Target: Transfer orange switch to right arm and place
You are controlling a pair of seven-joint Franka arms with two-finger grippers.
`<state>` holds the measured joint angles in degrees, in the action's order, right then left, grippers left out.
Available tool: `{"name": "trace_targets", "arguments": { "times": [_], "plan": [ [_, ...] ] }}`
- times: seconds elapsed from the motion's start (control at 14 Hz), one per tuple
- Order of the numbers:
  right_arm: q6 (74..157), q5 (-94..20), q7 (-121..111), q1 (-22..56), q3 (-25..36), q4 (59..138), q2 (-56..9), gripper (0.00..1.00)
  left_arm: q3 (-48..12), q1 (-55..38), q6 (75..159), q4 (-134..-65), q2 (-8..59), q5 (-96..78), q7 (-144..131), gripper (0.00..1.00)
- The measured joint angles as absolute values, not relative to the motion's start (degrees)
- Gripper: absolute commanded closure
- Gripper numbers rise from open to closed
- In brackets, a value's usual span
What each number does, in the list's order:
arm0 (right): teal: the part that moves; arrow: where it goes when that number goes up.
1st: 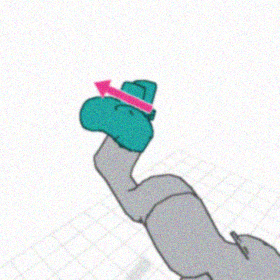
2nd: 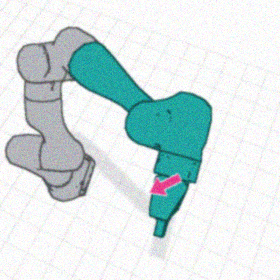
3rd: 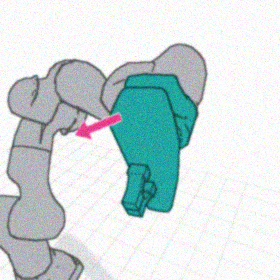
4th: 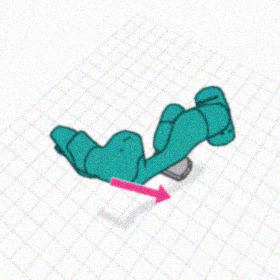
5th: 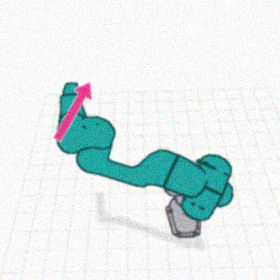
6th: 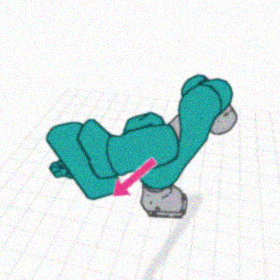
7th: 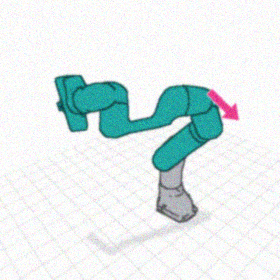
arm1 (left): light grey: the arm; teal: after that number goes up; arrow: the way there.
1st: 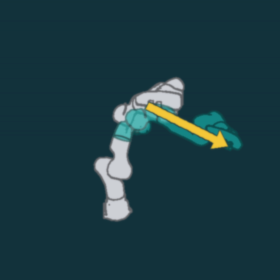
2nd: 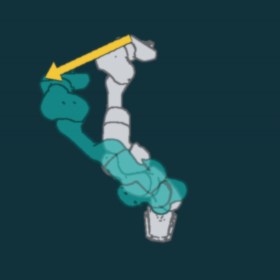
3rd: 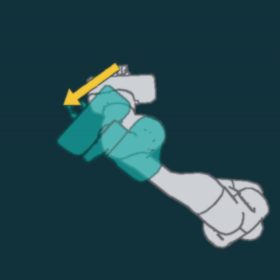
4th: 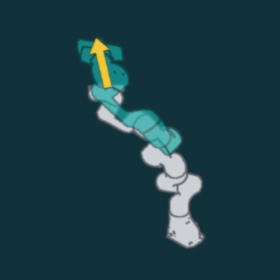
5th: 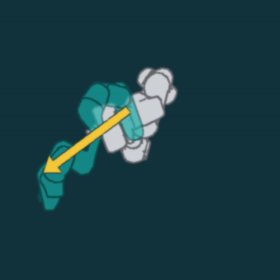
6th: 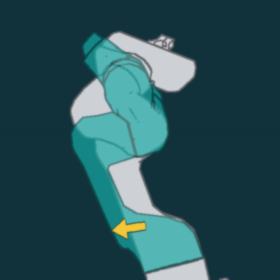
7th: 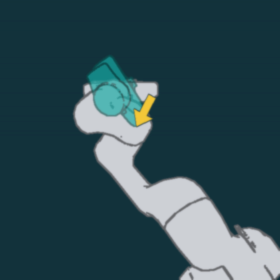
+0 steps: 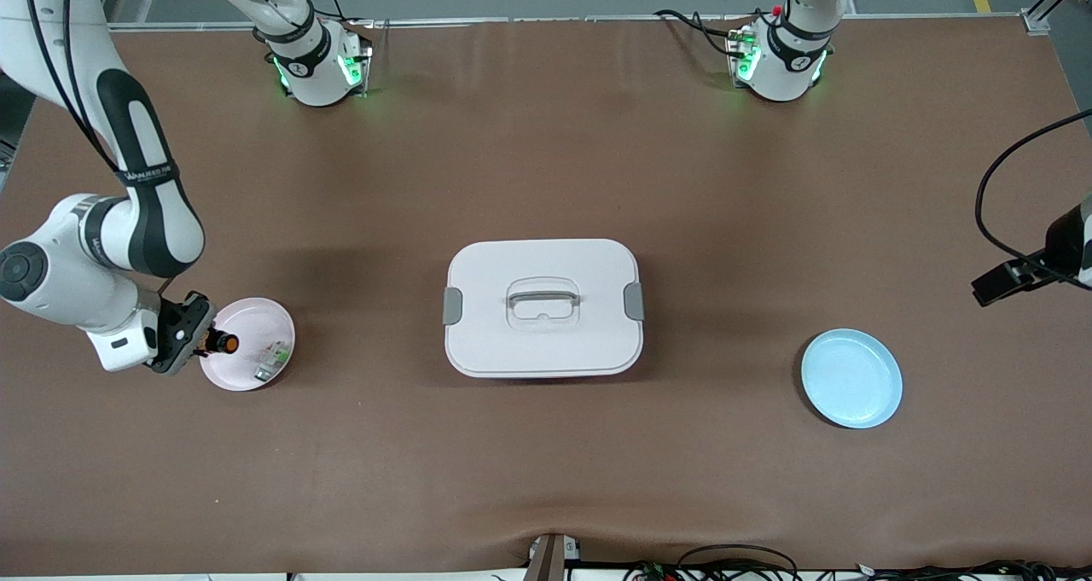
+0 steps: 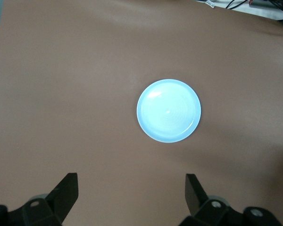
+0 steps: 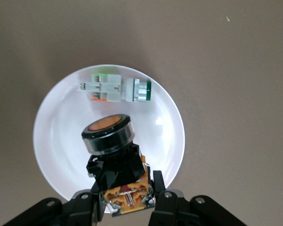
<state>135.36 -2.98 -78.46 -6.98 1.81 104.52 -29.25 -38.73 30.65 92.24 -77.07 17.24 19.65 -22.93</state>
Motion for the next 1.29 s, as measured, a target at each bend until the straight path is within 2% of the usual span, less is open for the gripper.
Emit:
{"name": "trace_targets", "arguments": {
  "times": [0.43,0.64,0.93,1.29],
  "plan": [
    [136.36,1.36,-82.28,-7.08,1.66,103.0,-31.92,0.9,-38.79,34.03,86.11,-77.0,13.27,15.07,-21.96,0.0],
    [136.54,1.53,-82.53,-7.08,1.64,102.99,-33.12,0.9,-37.24,31.98,85.15,-77.94,9.92,12.7,-21.94,0.0],
    [136.57,1.77,-82.57,-7.08,1.55,103.01,-34.49,0.9,-17.97,16.09,85.17,-83.6,3.97,4.96,-20.62,0.0],
    [136.39,1.97,-82.57,-7.08,1.52,103.54,-35.08,0.87,-7.04,4.4,86.02,-88.19,-1.34,2.69,-15.45,0.0]
  ]
}}
